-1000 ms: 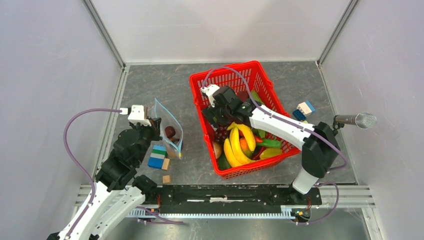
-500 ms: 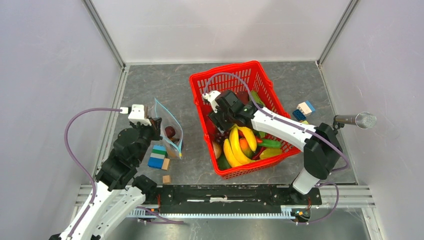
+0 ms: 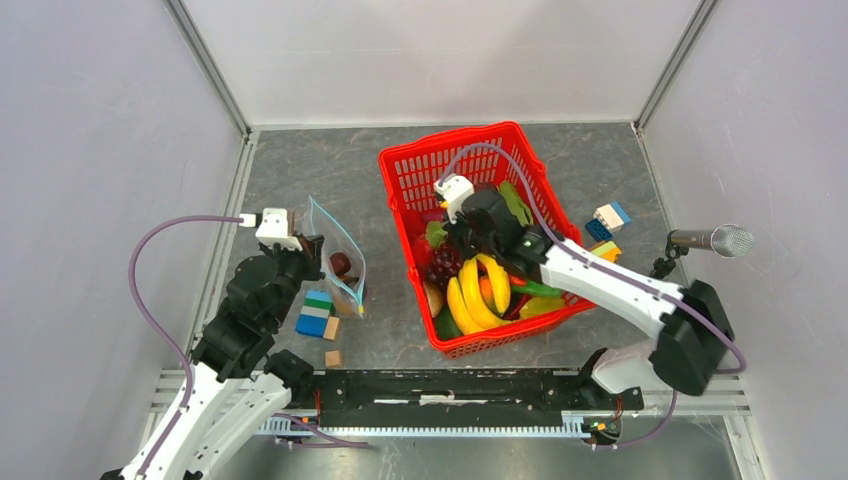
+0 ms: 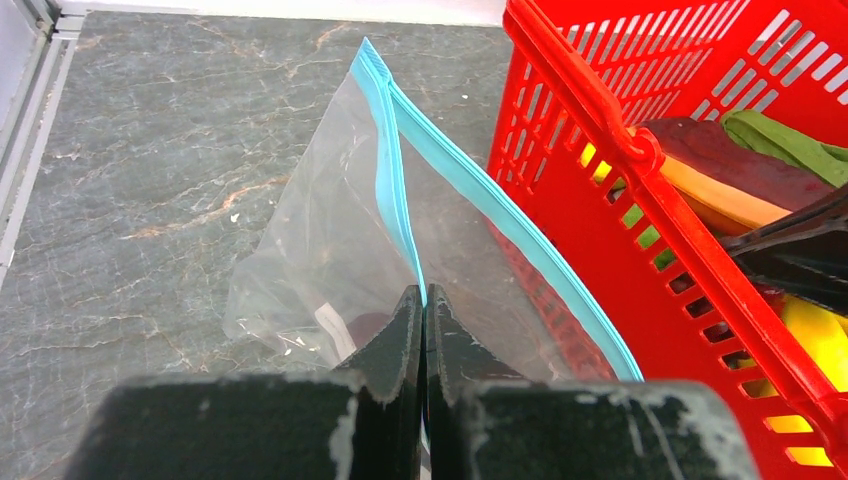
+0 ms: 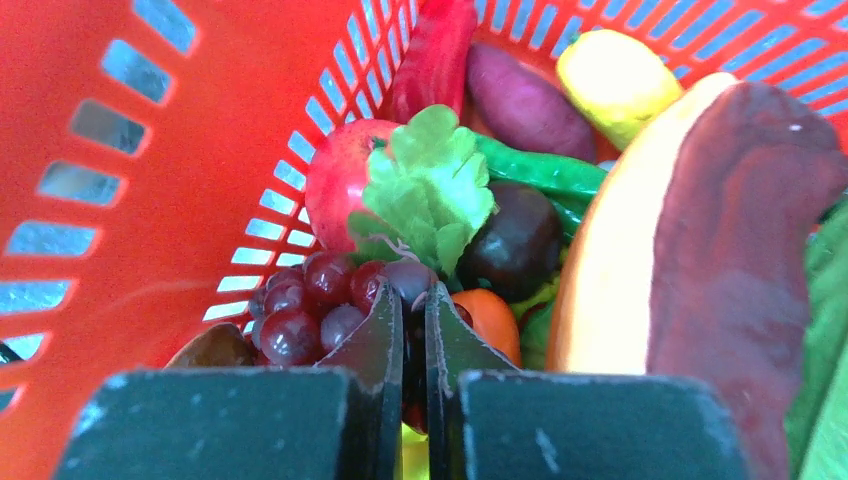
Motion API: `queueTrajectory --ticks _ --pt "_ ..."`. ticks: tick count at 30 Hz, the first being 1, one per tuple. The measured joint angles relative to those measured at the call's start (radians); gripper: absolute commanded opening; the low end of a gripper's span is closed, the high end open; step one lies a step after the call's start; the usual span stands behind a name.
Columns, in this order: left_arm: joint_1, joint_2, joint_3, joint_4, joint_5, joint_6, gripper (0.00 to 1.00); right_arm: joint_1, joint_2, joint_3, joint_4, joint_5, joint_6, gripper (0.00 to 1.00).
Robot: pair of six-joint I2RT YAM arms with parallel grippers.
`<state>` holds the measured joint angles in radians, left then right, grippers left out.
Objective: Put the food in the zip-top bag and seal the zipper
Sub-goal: Pick up the fake fruit from the bin.
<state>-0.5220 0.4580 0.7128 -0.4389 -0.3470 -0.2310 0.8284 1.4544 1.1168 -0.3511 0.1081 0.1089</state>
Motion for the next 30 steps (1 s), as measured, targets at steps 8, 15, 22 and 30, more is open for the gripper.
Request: queueTrajectory --ticks 8,15,22,30 --pt "0.007 0.000 0.000 0.000 0.014 -0.006 0.02 -0.002 -0.262 -0.260 0.348 0.037 0.063 0.00" --pt "0.017 0.000 0.000 0.000 0.019 -0.011 0.02 -0.005 -0.349 -0.369 0.568 0.055 0.105 0.00" --pt "0.024 0.000 0.000 0.000 0.037 -0.012 0.02 -0.005 -0.368 -0.406 0.679 0.043 0.128 0.00" --pt "0.028 0.000 0.000 0.000 0.044 -0.012 0.02 -0.005 -0.415 -0.408 0.723 0.028 0.130 0.00"
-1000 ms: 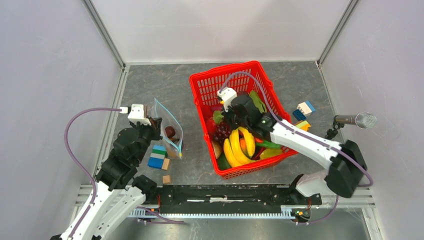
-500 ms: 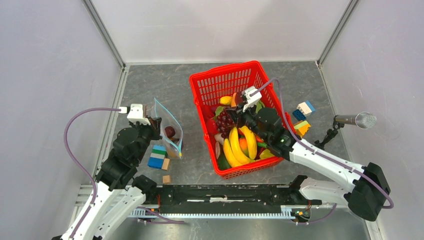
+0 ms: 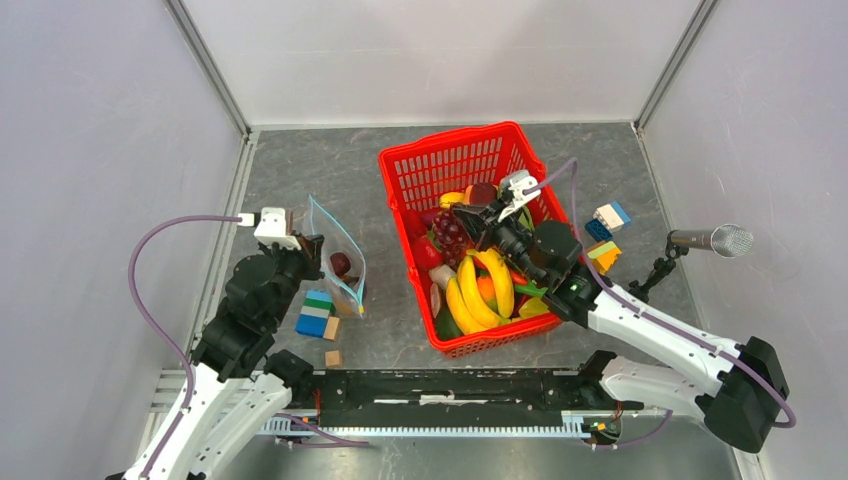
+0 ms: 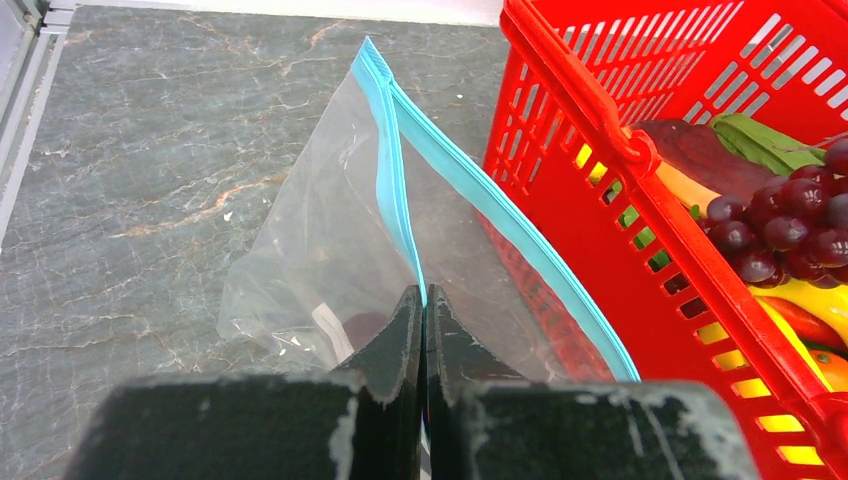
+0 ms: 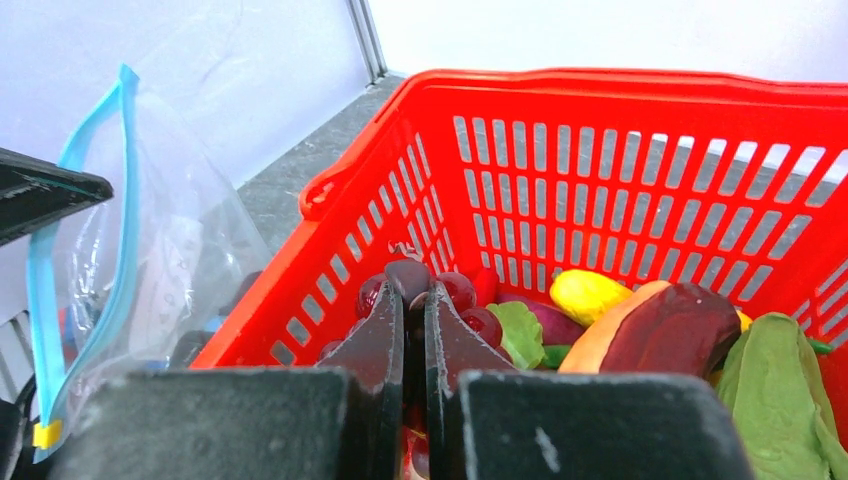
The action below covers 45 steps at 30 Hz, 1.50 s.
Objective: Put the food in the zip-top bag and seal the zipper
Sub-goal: Pick up the fake fruit from the bin, then place the fake fruit in the zipper food storage bag.
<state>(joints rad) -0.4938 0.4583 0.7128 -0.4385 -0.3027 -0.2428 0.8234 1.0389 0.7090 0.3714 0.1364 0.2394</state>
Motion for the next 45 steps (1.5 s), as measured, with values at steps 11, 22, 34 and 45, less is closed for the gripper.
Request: queueTrajectory --ticks 11,22,34,45 --pt "0.012 0.007 0.000 0.002 0.022 0.000 0.02 -0.001 -0.015 0.085 0.000 -0.043 0.038 0.00" --pt "0.034 0.028 0.000 0.007 0.047 -0.001 0.02 -0.001 0.054 0.384 -0.086 -0.154 0.063 0.00" --pt "0.082 0.093 0.000 0.007 0.103 -0.011 0.02 0.101 0.263 0.591 -0.130 -0.196 0.071 0.00" --pt "0.096 0.108 0.000 0.007 0.148 -0.015 0.02 0.230 0.458 0.686 -0.124 -0.101 0.071 0.00"
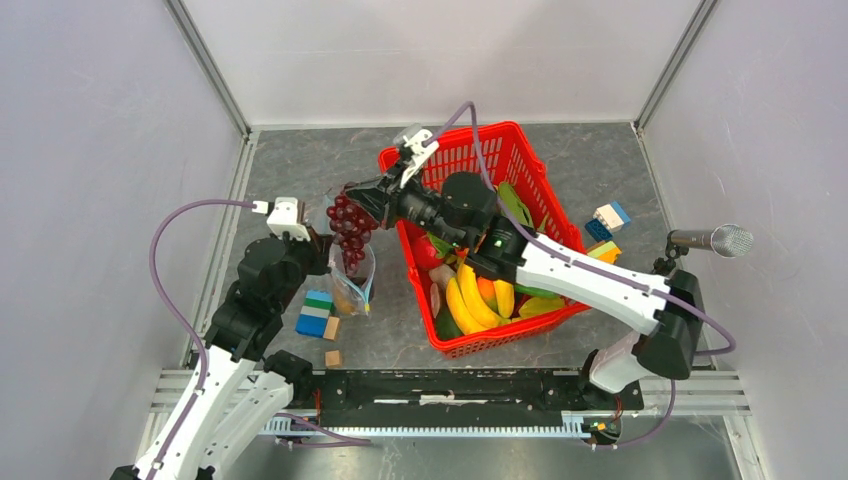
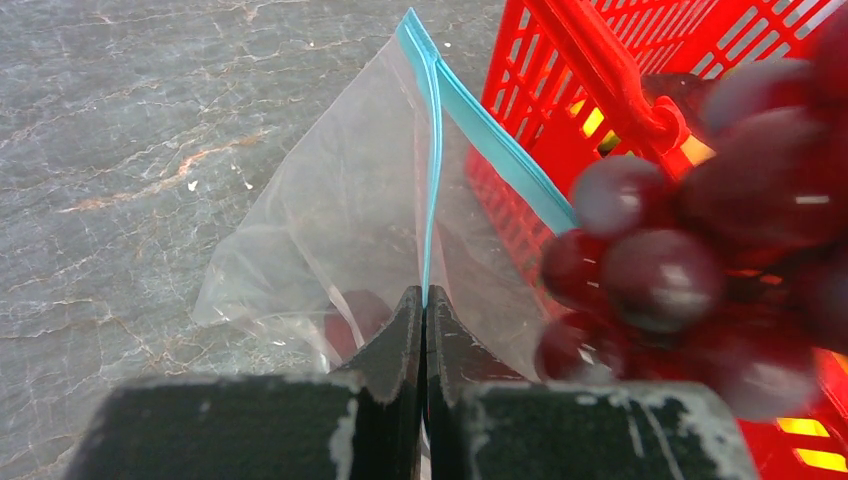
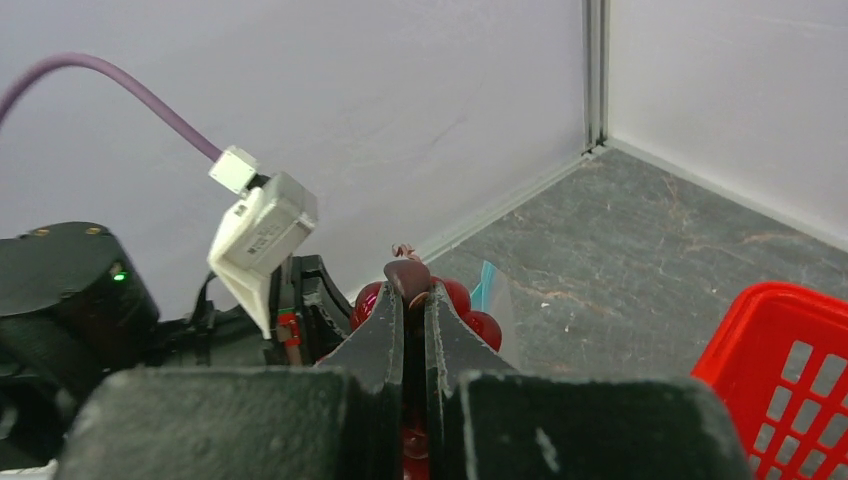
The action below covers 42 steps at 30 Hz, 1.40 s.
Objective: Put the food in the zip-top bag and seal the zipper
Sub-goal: Place the fake fruit in the zipper food storage bag.
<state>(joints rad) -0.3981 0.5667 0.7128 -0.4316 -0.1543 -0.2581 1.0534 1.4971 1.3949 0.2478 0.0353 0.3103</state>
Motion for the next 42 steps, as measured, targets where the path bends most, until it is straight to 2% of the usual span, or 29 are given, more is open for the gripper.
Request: queueTrajectory --ticks 8,18,27,34,40,41,42 --pt "0.013 0.000 0.000 0.000 0.008 -0.004 0.02 0.014 0.112 0.032 -0.003 0.056 -0.013 0.00" --pt "0.031 -0.004 0.000 0.000 0.002 -0.019 0.02 0.018 0.137 0.034 -0.043 0.034 -0.082 0.00" --pt "0.039 -0.003 0.000 -0.001 -0.009 -0.037 0.02 0.020 0.196 0.092 -0.192 -0.059 -0.203 0.00" --pt "0.042 -0.006 0.000 -0.001 -0.011 -0.040 0.02 0.023 0.295 0.235 -0.347 0.014 -0.228 0.00" --pt "0.043 -0.033 0.000 -0.001 -0.013 -0.040 0.02 0.025 0.341 0.282 -0.365 0.027 -0.229 0.04" --pt "0.044 -0.036 0.000 0.000 -0.019 -0.040 0.02 0.024 0.355 0.298 -0.368 0.006 -0.229 0.07" --pt "0.045 -0.038 0.000 -0.001 -0.021 -0.040 0.02 0.024 0.371 0.317 -0.369 -0.017 -0.226 0.13"
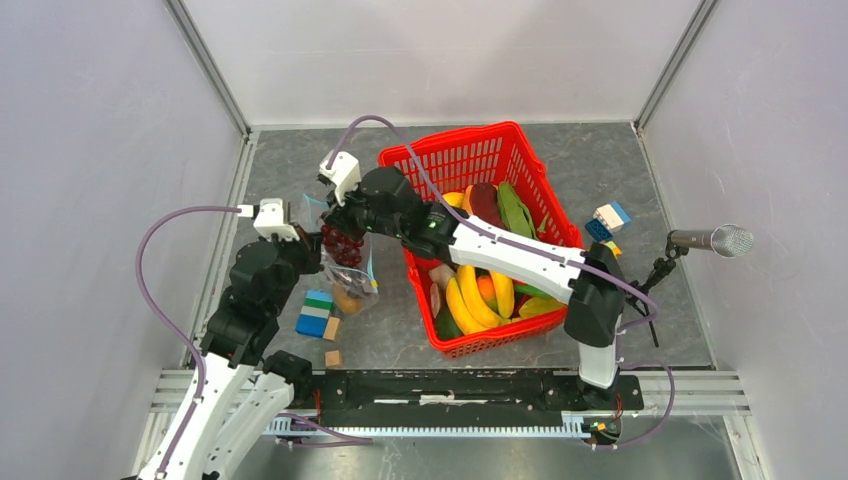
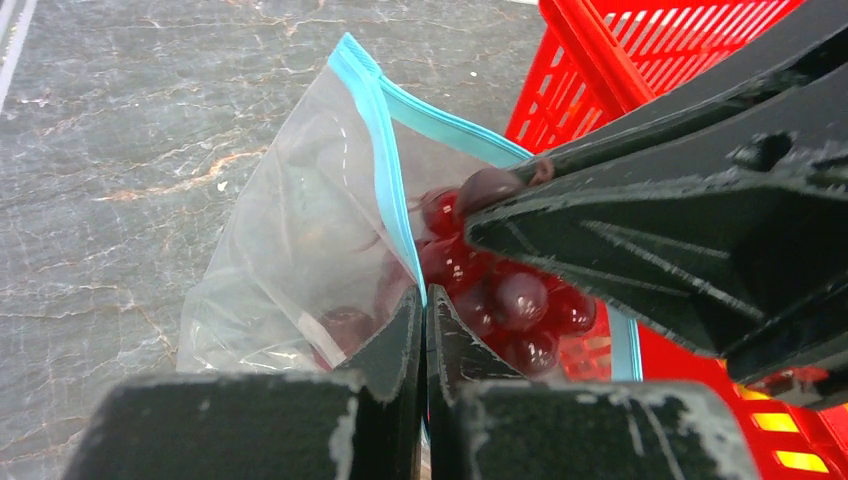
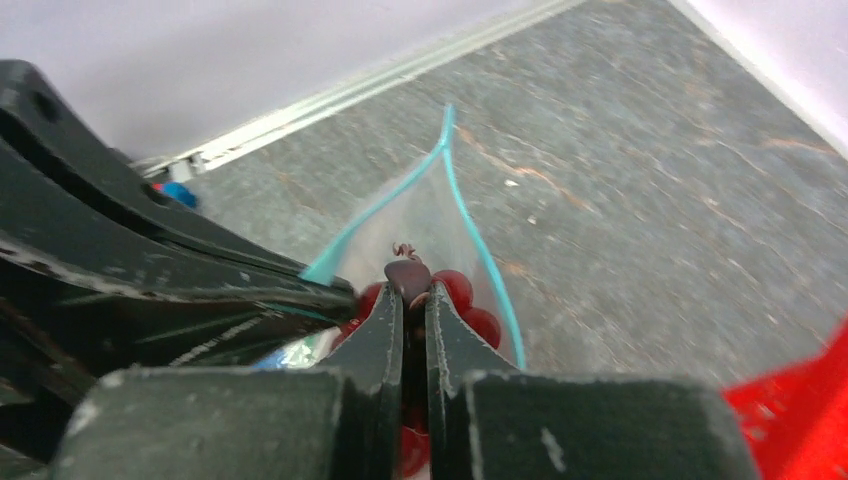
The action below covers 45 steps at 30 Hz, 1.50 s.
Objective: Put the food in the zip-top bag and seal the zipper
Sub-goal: Place the fake fruit in the zipper food storage bag.
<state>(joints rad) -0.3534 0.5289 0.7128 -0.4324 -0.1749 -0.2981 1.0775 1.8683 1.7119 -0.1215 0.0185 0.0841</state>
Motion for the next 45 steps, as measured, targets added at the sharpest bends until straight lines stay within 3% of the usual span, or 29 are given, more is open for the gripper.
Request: queueTrajectory --ticks 4,7,12,17,23,33,37,41,45 --pt "0.005 -0.002 0.000 -0.005 -0.028 0.000 0.02 0.000 0.061 0.069 -0.007 -0.110 0.008 0.52" --pt "0.005 -0.014 0.000 -0.034 -0.056 -0.001 0.02 -0.006 0.077 0.087 -0.019 -0.141 0.004 0.66" --pt "0.008 -0.019 0.000 -0.031 -0.081 -0.004 0.02 -0.011 0.031 0.054 -0.018 -0.157 0.008 0.72" --pt "0.011 -0.020 0.000 -0.030 -0.087 -0.005 0.02 -0.010 -0.147 -0.122 0.070 -0.189 0.027 0.72" --pt "0.011 -0.025 0.000 -0.031 -0.095 -0.005 0.02 -0.004 -0.311 -0.217 0.125 -0.049 0.040 0.77" --pt "0.012 -0.109 -0.009 -0.032 -0.140 -0.012 0.02 -0.006 -0.087 0.021 -0.158 0.118 -0.004 0.76" --pt "0.012 -0.111 -0.013 -0.030 -0.140 -0.012 0.02 -0.007 -0.003 0.061 -0.243 0.155 -0.006 0.70" --pt "0.012 -0.111 -0.014 -0.031 -0.140 -0.012 0.02 -0.013 0.060 0.121 -0.289 0.163 -0.010 0.53" --pt "0.012 -0.111 -0.014 -0.031 -0.147 -0.012 0.02 -0.019 0.065 0.130 -0.319 0.148 -0.015 0.25"
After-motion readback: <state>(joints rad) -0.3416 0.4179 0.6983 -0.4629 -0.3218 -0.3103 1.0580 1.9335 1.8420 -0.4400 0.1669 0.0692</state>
